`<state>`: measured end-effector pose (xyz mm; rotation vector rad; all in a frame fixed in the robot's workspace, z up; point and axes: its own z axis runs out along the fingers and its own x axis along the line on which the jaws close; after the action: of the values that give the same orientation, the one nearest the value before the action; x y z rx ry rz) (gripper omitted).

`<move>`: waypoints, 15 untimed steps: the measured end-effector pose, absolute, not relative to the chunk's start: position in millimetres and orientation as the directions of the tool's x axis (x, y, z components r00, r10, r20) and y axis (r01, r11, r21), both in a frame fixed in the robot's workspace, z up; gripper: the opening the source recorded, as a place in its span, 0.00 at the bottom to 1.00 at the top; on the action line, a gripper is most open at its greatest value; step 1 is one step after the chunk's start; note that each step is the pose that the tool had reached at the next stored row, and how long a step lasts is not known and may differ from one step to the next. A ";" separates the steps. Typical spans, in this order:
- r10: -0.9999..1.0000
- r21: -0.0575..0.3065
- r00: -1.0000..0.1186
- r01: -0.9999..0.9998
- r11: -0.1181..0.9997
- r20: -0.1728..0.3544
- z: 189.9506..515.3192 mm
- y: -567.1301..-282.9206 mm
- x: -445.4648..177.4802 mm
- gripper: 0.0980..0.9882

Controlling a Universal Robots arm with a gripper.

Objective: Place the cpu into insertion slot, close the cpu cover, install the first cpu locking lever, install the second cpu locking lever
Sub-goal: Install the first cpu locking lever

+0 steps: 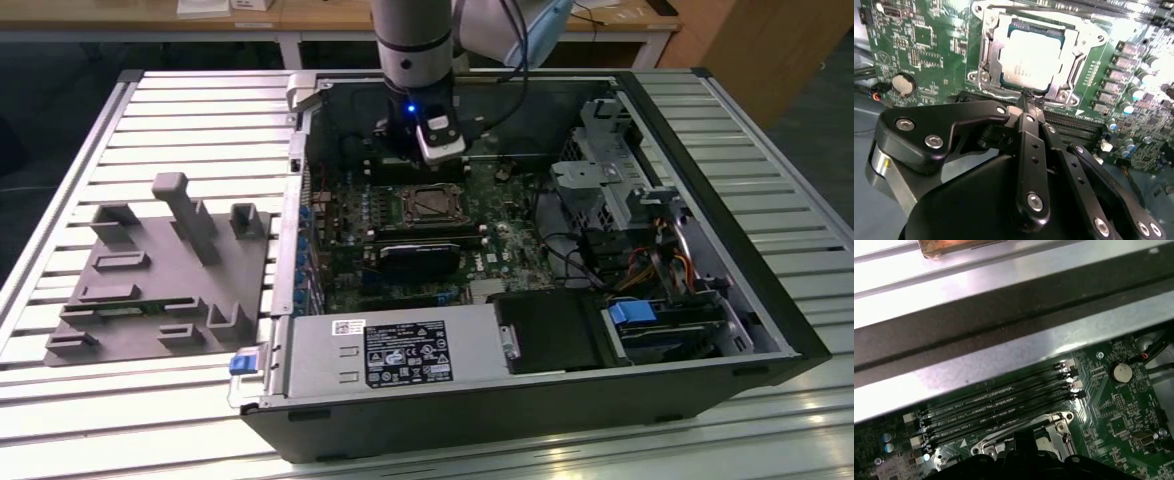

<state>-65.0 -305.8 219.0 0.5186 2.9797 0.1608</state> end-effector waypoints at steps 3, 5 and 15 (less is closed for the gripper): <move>0.339 0.098 -0.935 0.330 0.939 -0.102 219.0 -305.9 -64.5 0.00; 0.338 0.084 -0.935 0.330 0.940 -0.107 218.9 -306.3 -64.1 0.00; 0.331 0.030 -0.935 0.330 0.943 -0.126 219.0 -315.0 -62.7 0.00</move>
<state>-62.7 -315.0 219.0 0.5074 2.9688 0.0119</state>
